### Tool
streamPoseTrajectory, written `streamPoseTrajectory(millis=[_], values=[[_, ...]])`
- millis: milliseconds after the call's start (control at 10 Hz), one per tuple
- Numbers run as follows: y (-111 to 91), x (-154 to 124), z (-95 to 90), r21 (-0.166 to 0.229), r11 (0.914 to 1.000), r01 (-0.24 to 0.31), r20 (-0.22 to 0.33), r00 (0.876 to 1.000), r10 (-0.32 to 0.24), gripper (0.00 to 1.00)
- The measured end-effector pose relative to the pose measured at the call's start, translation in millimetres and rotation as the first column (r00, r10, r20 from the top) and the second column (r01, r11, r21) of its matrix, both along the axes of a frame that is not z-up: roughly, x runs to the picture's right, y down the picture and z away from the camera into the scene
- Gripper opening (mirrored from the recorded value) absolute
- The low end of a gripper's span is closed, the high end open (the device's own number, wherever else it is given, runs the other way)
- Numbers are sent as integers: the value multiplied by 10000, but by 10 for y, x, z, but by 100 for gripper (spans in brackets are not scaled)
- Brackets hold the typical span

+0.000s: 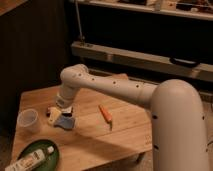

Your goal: Place the white sponge in the ceramic cup

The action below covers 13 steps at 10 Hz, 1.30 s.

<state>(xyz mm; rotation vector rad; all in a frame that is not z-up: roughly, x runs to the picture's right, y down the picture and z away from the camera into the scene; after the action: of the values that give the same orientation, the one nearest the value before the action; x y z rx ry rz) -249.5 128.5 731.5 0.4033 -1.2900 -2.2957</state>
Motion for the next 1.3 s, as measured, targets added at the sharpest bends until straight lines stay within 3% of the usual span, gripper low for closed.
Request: streamPoseTrajectory(millis=[500, 1000, 1300], values=[[326, -77, 117, -367, 9984, 438, -230, 9987, -447, 80], [463, 32, 335, -587, 9977, 351, -628, 9973, -387, 80], [573, 7, 464, -691, 9948, 747, -842, 9932, -804, 80]])
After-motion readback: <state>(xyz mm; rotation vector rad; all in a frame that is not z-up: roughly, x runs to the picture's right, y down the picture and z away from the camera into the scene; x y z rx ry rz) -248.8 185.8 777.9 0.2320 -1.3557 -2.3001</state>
